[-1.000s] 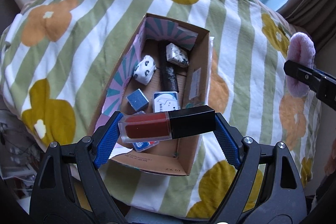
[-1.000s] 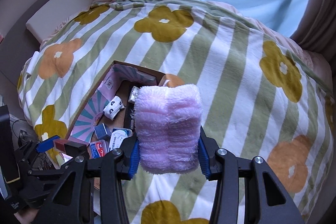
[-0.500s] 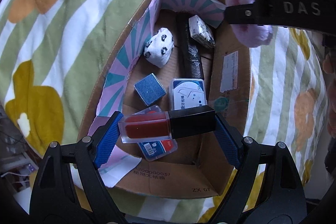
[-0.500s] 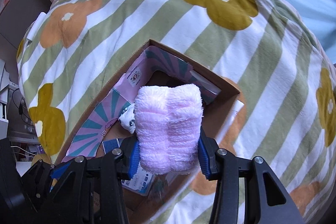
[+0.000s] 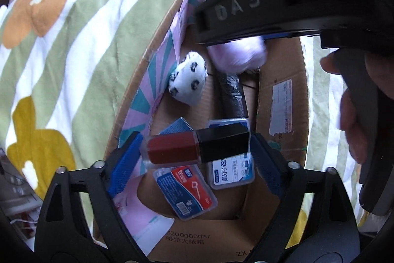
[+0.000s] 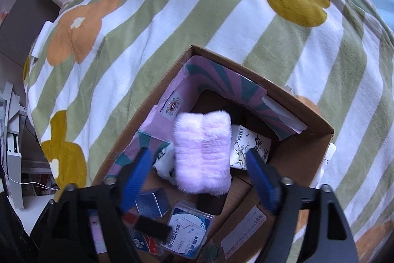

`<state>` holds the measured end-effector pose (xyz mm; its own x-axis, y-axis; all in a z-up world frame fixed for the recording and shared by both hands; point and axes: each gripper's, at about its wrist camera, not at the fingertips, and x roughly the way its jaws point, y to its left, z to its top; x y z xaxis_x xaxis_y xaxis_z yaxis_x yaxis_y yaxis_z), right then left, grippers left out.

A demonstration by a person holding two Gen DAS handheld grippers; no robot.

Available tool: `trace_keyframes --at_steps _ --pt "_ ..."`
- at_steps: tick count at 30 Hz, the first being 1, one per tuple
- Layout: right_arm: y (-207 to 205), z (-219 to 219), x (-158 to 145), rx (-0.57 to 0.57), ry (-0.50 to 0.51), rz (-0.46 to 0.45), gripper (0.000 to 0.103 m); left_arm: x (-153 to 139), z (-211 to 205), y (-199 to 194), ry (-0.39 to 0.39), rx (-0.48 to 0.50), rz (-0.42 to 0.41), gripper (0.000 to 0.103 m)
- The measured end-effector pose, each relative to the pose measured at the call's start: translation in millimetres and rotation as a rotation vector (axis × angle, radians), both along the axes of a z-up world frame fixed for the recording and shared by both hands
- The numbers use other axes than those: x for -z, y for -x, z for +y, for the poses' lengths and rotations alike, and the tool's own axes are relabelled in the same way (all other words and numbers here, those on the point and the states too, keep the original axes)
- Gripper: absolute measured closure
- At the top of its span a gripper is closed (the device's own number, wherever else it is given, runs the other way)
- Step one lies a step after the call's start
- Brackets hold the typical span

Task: Organize objects

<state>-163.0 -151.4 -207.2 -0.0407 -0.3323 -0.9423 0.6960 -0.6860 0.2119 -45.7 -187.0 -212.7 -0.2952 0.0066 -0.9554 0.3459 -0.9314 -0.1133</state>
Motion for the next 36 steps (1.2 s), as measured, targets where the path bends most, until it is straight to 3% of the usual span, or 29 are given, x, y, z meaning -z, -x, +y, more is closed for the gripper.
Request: trace_keyframes --at_steps 2,8,20,29,36 --pt "1 2 -2 -0.001 -0.016 0.006 0.001 -6 2 -1 0.010 0.012 0.017 0.000" --pt "-2 16 -1 0.002 -0.054 0.046 0.001 -11 7 -10 -0.017 0.018 0.028 0.000" --pt "-15 31 -16 0.029 -0.035 0.073 0.001 -17 14 -27 -0.038 0.007 0.051 0.000" --pt "-38 69 -58 0.079 -0.023 0.103 0.001 -45 23 -40 -0.030 0.008 0.075 0.000" --pt "-66 133 -115 0.180 0.001 0.147 0.001 -91 42 -56 -0.016 0.062 0.108 0.000"
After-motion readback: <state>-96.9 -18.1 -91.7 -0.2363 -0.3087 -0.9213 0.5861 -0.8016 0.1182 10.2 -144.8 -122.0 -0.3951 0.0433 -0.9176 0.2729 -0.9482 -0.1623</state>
